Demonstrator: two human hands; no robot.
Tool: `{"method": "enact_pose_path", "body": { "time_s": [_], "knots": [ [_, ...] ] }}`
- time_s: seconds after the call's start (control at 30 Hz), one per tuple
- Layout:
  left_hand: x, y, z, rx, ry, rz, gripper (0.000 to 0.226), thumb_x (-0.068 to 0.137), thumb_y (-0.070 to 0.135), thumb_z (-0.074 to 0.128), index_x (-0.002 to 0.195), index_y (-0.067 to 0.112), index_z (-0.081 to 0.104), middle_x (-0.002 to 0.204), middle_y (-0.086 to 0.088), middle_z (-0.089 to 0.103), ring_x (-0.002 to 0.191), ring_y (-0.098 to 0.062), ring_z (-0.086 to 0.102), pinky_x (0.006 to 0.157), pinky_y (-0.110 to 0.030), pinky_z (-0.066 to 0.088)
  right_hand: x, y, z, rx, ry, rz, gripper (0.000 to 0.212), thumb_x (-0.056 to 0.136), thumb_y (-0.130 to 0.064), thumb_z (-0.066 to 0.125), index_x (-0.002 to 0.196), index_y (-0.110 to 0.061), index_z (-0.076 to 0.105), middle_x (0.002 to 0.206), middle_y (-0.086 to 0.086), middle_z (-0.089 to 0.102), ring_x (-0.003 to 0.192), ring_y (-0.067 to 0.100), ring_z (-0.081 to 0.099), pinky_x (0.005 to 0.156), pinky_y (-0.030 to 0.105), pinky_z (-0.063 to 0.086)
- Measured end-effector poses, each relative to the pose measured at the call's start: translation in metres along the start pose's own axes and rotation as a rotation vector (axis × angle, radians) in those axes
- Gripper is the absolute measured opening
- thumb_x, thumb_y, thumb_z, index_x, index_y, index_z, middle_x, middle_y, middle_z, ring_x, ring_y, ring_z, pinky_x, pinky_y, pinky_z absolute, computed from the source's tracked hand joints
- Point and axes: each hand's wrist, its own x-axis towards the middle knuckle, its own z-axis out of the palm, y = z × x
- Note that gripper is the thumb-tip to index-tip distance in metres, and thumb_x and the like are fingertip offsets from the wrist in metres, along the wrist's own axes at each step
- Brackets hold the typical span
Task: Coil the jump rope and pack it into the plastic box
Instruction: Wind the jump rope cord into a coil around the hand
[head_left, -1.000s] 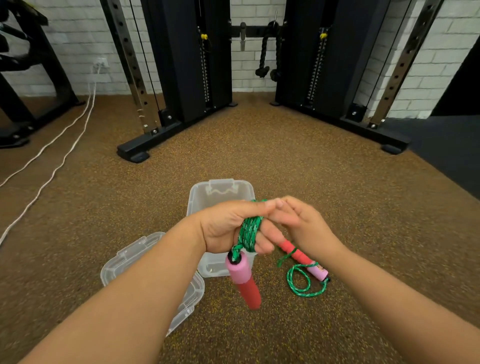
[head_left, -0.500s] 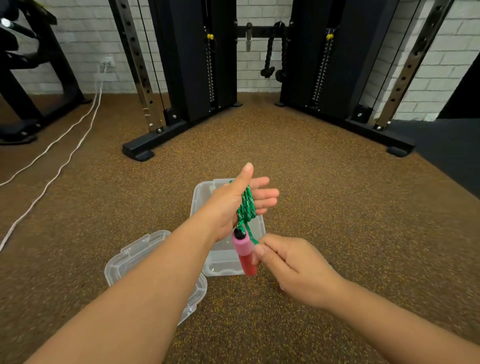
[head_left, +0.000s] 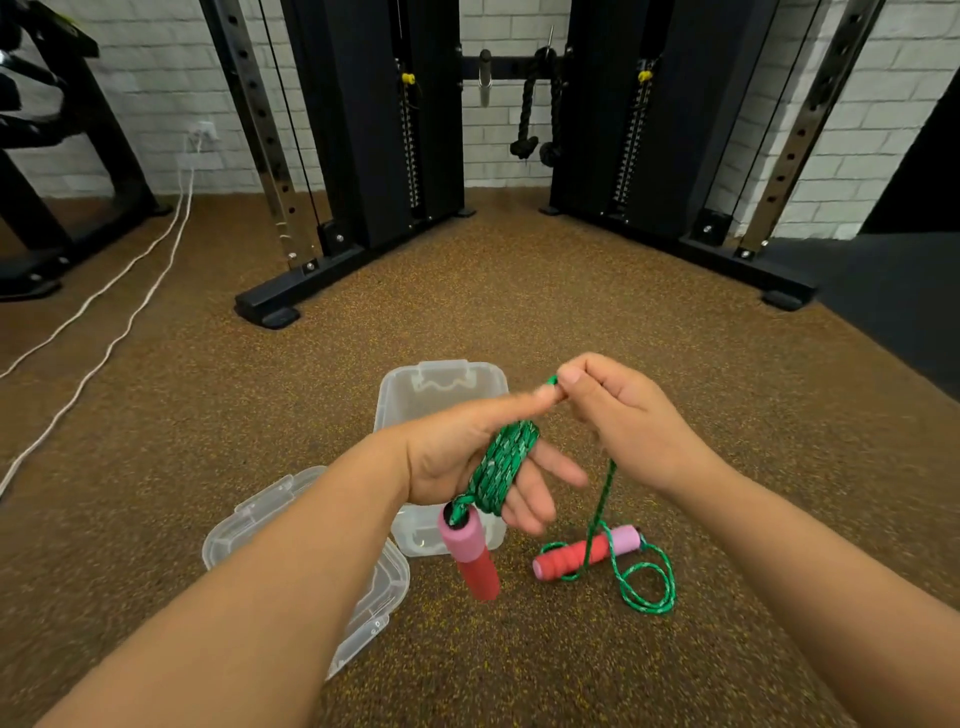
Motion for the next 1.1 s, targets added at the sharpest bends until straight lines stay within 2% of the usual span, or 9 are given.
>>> {"method": "enact_pose_path", "body": {
  "time_s": [0.27,0.4,0.53,0.63,0.77,0.87,0.97,1.03,1.1],
  "knots": [
    [0.0,0.004,0.001,-0.248,0.215,0.209,0.045,0.094,0.044,0.038,0.067,0.016,0.061,0.032,0.007,0.034,0.028,-0.009,0.037,0.042,-0.02,0.036,-0.014,0.029,0.035,0.161,-0.016,0.176,0.034,0.099,-0.031,0.04,0.07,-0.027,0.058,0.05,-0.013,0.036,0.04,-0.001,0.029,0.04,0.013,0.026],
    [0.0,0.007,-0.007,-0.353,0.307,0.307,0.04,0.096,0.046,0.037,0.07,0.018,0.05,0.034,0.008,0.032,0.03,-0.007,0.034,0.043,-0.021,0.035,-0.032,0.034,0.049,0.09,-0.06,0.187,0.032,0.1,-0.031,0.039,0.075,-0.027,0.059,0.044,-0.013,0.033,0.043,0.007,0.028,0.043,0.024,0.027],
    [0.005,0.006,-0.009,-0.495,0.466,0.37,0.04,0.097,0.043,0.039,0.074,0.014,0.057,0.041,0.008,0.046,0.035,-0.007,0.045,0.041,-0.017,0.041,-0.044,0.028,0.054,-0.026,-0.142,0.234,0.03,0.099,-0.036,0.039,0.081,-0.023,0.061,0.044,-0.012,0.042,0.044,0.004,0.036,0.057,0.045,0.048],
    [0.009,0.006,-0.011,-0.512,0.551,0.419,0.044,0.098,0.043,0.035,0.09,0.012,0.065,0.059,0.003,0.068,0.047,-0.008,0.062,0.049,-0.018,0.051,-0.051,0.018,0.053,-0.144,-0.196,0.147,0.03,0.1,-0.033,0.039,0.079,-0.023,0.058,0.05,-0.027,0.053,0.048,-0.001,0.047,0.068,0.045,0.052],
    [0.013,0.005,-0.015,-0.365,0.626,0.415,0.058,0.096,0.051,0.029,0.118,0.008,0.061,0.097,-0.005,0.076,0.088,-0.015,0.073,0.077,-0.025,0.056,-0.057,-0.001,0.046,-0.325,-0.299,0.008,0.028,0.098,-0.039,0.04,0.075,-0.031,0.053,0.058,-0.032,0.055,0.05,-0.002,0.049,0.059,0.029,0.042],
    [0.012,0.004,-0.013,-0.249,0.601,0.323,0.08,0.09,0.066,0.019,0.113,0.003,0.063,0.095,-0.013,0.075,0.089,-0.023,0.073,0.083,-0.034,0.055,-0.054,-0.019,0.035,-0.33,-0.317,-0.082,0.028,0.097,-0.039,0.043,0.075,-0.028,0.056,0.06,-0.027,0.056,0.053,-0.001,0.05,0.054,0.019,0.036],
    [0.012,0.003,-0.01,-0.218,0.539,0.235,0.091,0.09,0.067,0.012,0.089,0.001,0.074,0.078,-0.018,0.074,0.075,-0.029,0.07,0.076,-0.036,0.055,-0.041,-0.036,0.021,-0.12,-0.215,-0.089,0.028,0.098,-0.022,0.045,0.075,-0.017,0.061,0.076,-0.019,0.065,0.078,-0.007,0.059,0.069,0.016,0.047],
    [0.011,0.001,-0.008,-0.212,0.44,0.166,0.092,0.09,0.067,0.009,0.07,0.005,0.074,0.071,-0.02,0.069,0.063,-0.028,0.065,0.065,-0.033,0.049,-0.031,-0.041,0.011,0.107,-0.166,-0.007,0.029,0.099,-0.011,0.04,0.076,-0.008,0.057,0.06,-0.018,0.058,0.063,-0.009,0.058,0.059,0.009,0.045],
    [0.009,-0.002,-0.008,-0.129,0.324,0.087,0.095,0.088,0.068,0.002,0.077,0.003,0.071,0.064,-0.019,0.068,0.055,-0.026,0.064,0.06,-0.032,0.043,-0.021,-0.038,0.004,0.162,-0.099,0.027,0.027,0.096,-0.02,0.039,0.078,-0.011,0.058,0.047,-0.013,0.043,0.047,-0.003,0.042,0.05,0.01,0.037]
  ]
}}
